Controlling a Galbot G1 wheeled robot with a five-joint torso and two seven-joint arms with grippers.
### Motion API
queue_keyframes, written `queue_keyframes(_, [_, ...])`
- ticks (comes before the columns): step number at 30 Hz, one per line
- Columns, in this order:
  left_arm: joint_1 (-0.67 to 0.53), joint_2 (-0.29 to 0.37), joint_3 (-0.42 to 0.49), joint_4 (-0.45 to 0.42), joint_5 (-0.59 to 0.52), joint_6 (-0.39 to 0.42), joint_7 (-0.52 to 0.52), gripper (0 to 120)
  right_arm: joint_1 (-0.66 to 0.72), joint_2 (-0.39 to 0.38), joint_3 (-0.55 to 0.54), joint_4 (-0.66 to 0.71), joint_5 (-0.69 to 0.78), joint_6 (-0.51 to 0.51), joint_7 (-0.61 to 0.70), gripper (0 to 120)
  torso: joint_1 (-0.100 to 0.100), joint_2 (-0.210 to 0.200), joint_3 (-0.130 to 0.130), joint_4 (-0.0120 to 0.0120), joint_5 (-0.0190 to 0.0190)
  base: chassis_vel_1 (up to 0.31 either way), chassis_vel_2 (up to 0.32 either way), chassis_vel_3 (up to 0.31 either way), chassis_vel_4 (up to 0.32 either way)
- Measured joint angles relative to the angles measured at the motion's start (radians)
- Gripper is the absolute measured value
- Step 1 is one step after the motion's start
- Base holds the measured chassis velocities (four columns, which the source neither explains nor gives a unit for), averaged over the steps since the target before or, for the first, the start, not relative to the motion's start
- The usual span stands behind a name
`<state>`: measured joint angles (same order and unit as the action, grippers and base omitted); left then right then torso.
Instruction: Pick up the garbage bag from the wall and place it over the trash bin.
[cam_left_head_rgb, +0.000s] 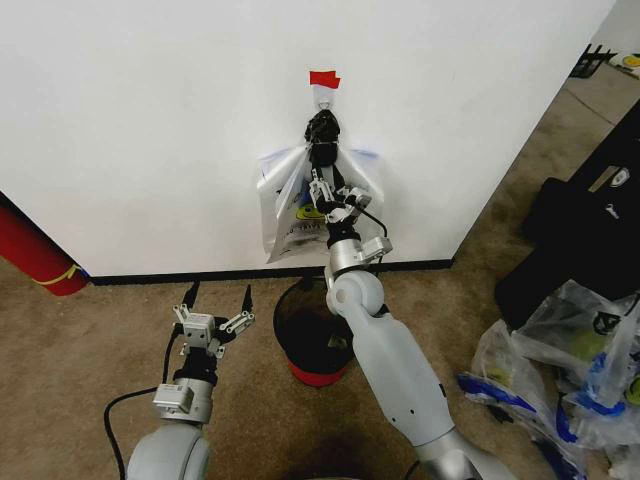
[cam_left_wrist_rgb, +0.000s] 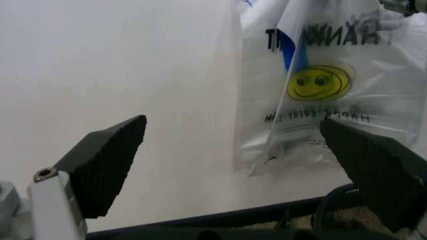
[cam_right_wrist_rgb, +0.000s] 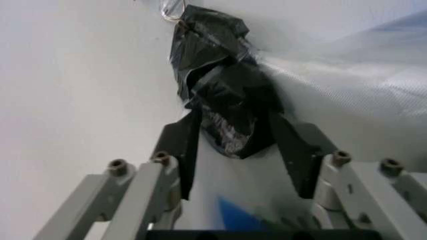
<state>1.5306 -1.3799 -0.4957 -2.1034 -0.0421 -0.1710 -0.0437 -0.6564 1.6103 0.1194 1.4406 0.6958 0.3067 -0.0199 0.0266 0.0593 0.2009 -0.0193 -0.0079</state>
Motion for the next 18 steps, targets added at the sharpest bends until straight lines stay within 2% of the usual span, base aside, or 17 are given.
queue_keyframes(3, [-0.002, 0.002, 0.0, 0.005, 0.0, -0.001, 0.0, 100, 0.008, 0.0, 0.002, -0.01, -0.004, 0.0, -0.003, 30, 0.0, 0.0, 0.0, 0.0001, 0.0, 0.0, 0.0, 0.0, 0.0])
queue_keyframes(9, [-0.006, 0.004, 0.0, 0.01, -0.001, -0.002, -0.001, 100, 0.013, -0.001, 0.003, -0.018, -0.023, 0.002, -0.009, 22, 0.0, 0.0, 0.0, 0.0001, -0.0001, 0.0, 0.0, 0.0, 0.0])
queue_keyframes(14, [-0.011, 0.009, 0.0, 0.011, -0.003, -0.002, -0.002, 100, 0.013, -0.001, 0.004, -0.022, -0.092, 0.008, -0.02, 22, 0.0, 0.0, 0.0, 0.0001, -0.0001, 0.0, 0.0, 0.0, 0.0])
queue_keyframes(18, [-0.013, 0.013, -0.001, 0.012, -0.004, -0.002, -0.002, 100, 0.021, -0.001, 0.028, -0.056, -0.204, 0.045, -0.053, 28, 0.0, 0.0, 0.0, 0.0001, 0.0, 0.0, 0.0, 0.0, 0.0])
